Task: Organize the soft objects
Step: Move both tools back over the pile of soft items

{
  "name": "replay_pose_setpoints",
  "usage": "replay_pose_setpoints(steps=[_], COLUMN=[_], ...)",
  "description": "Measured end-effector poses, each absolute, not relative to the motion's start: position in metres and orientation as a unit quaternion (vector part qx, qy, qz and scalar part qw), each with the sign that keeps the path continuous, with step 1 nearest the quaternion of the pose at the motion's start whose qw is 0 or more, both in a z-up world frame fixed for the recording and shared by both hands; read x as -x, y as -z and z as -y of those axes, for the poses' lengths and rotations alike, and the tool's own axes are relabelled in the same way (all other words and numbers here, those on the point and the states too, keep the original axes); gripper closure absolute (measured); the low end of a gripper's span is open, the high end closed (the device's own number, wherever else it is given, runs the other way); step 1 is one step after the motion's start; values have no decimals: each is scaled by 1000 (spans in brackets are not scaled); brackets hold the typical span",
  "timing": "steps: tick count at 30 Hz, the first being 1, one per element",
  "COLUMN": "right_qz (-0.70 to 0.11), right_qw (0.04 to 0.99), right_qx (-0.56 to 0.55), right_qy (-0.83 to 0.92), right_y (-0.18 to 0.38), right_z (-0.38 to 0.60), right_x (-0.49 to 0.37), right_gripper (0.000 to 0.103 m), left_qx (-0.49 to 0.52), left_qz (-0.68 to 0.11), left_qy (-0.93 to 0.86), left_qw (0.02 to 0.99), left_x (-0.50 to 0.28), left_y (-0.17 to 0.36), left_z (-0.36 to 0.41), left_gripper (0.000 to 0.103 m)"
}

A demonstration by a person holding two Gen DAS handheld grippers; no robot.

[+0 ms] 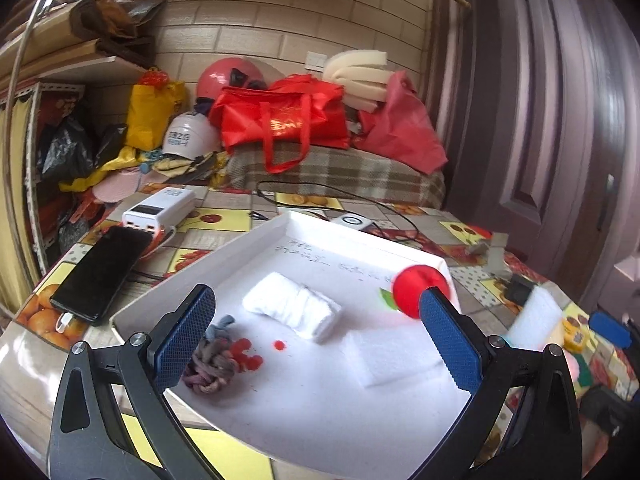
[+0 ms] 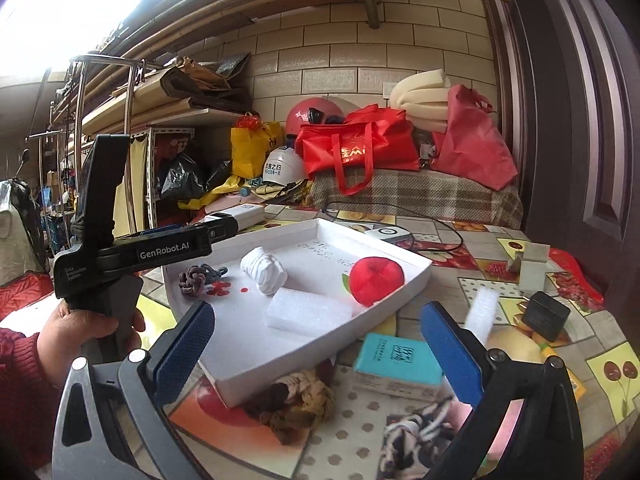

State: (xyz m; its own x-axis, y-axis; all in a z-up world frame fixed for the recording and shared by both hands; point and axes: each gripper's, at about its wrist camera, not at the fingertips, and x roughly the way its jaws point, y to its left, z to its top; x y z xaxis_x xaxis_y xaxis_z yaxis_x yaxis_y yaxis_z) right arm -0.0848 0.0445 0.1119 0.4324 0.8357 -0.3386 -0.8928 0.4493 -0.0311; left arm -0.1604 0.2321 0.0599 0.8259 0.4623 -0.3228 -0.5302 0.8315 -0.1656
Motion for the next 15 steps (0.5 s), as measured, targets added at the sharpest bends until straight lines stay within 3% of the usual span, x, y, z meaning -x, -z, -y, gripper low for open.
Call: replay_pose_setpoints(steps=[6, 10, 15], right_qz=[-146, -209, -219], right_qw=[868, 863, 864], right_qx=[89, 72, 88], right_qy=[-466, -453, -445], right_y=[-120, -114, -114], right_z=[16, 51, 78], right_x=[47, 15, 7], right_gripper=[0, 0, 0], left_qx=[69, 19, -7], left_qz=[-201, -232, -271], left_qy=[-98, -30, 12], left_qw=[972, 972, 963], left_x=[137, 131, 115], left_y=[-58, -57, -52], left_z=[-169, -125, -90], left_gripper=[0, 0, 1])
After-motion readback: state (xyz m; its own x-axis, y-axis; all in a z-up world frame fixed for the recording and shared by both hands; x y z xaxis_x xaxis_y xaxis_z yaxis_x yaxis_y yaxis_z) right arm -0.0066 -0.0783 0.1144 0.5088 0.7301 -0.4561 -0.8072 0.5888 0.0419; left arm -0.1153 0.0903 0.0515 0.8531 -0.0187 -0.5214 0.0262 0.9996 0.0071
